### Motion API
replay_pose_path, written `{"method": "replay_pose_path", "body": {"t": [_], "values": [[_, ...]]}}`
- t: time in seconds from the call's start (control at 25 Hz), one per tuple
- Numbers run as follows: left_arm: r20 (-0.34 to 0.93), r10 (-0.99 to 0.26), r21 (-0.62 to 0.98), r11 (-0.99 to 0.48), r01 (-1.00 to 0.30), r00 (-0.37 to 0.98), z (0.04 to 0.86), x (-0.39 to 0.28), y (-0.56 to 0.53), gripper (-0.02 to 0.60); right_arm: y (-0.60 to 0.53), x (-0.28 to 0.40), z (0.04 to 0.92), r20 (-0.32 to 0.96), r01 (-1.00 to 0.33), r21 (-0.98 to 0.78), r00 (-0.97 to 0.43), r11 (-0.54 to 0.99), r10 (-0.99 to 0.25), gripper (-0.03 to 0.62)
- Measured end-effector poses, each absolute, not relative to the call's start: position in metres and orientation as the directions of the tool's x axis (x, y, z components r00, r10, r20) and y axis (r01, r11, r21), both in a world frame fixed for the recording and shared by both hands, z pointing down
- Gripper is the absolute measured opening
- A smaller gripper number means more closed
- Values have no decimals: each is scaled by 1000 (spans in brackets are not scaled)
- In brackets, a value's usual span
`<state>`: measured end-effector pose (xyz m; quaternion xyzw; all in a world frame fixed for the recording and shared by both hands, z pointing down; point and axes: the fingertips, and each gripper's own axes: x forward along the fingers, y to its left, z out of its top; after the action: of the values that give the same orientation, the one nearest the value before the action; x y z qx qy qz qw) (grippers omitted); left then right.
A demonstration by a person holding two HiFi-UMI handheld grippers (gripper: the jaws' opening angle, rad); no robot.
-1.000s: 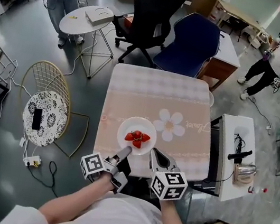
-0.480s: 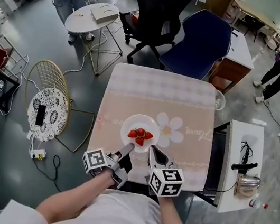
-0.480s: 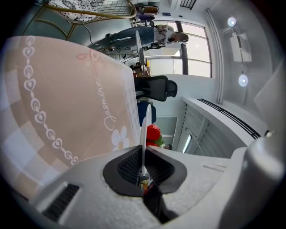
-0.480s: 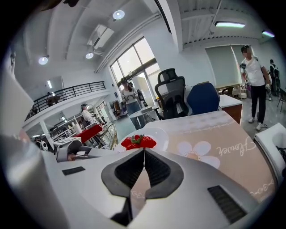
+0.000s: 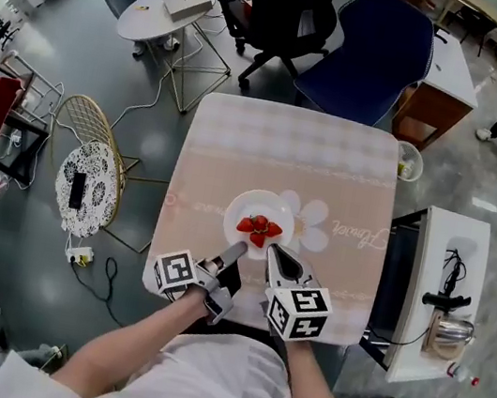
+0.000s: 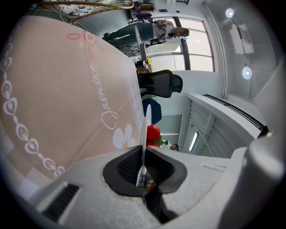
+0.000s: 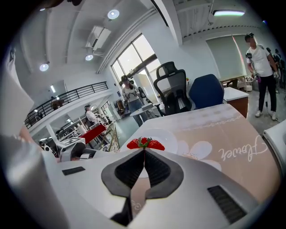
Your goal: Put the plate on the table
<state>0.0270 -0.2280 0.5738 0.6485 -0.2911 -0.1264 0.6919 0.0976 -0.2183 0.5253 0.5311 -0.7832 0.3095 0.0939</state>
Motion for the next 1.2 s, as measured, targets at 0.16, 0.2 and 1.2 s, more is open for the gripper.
{"method": "replay_pose_path", "body": {"t": [0.16,0.2,1.2], "values": [[258,-558,966,138,-219,789,583,38,-238,17,-227,106,536,483,-881,-394,-440,260,-757,5],[262,-562,965,141,-221,785,585,39,-241,17,-228,108,539,486,-879,-397,-444,263,-752,5],[416,-593,909,259,-326,689,633,53,-255,23,-254,122,589,532,-849,-444,-508,288,-678,6]]}}
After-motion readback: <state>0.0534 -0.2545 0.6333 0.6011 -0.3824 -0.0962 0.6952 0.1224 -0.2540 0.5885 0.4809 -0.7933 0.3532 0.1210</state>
